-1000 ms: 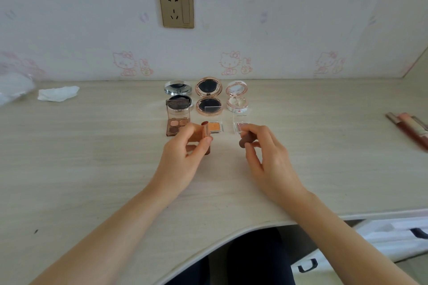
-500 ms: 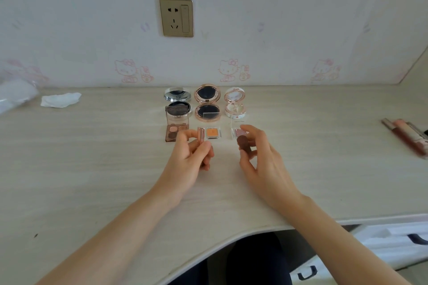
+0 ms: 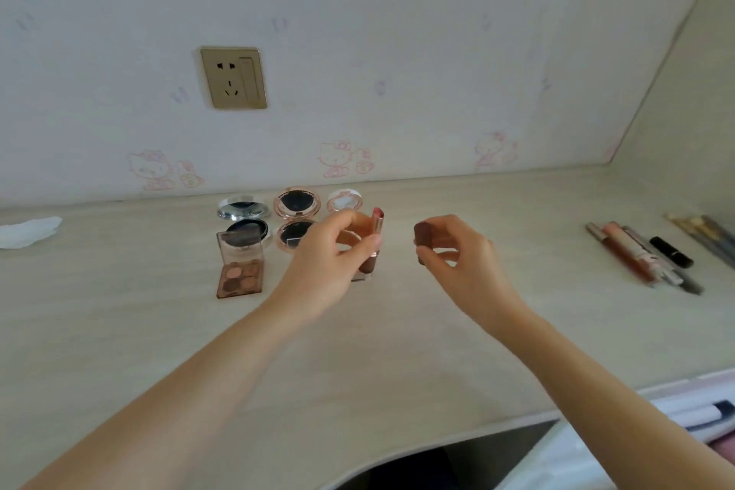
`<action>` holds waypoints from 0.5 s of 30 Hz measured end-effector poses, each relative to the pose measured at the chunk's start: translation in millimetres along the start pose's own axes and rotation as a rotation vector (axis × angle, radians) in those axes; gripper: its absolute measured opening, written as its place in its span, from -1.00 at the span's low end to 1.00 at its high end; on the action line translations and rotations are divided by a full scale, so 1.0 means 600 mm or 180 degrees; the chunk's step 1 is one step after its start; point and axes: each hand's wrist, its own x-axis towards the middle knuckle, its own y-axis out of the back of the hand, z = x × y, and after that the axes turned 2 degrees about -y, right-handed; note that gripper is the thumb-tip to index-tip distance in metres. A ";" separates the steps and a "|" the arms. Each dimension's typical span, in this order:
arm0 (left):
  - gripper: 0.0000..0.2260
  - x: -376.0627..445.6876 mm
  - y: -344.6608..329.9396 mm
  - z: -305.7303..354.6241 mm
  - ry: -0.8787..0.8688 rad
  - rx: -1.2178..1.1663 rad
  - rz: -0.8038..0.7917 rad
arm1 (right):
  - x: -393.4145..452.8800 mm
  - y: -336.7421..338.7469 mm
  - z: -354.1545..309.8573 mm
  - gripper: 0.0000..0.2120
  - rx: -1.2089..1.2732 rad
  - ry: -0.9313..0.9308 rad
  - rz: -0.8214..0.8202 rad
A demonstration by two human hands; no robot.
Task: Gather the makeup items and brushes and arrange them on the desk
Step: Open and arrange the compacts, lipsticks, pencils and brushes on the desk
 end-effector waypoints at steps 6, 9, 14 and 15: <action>-0.95 0.104 -0.036 0.014 0.0031 0.0768 -0.0137 | 0.071 0.026 0.041 -0.81 -0.0298 -0.0374 0.0124; -0.93 0.145 -0.055 0.006 0.0298 0.1223 -0.0256 | 0.100 0.019 0.060 -0.81 -0.0271 -0.0486 0.0060; -0.95 0.175 -0.081 -0.015 0.0476 0.1627 -0.0411 | 0.127 -0.001 0.084 -0.80 -0.0228 -0.0409 -0.0085; -0.95 0.177 -0.085 -0.018 0.0514 0.1685 -0.0415 | 0.129 -0.005 0.088 -0.79 -0.0230 -0.0405 -0.0105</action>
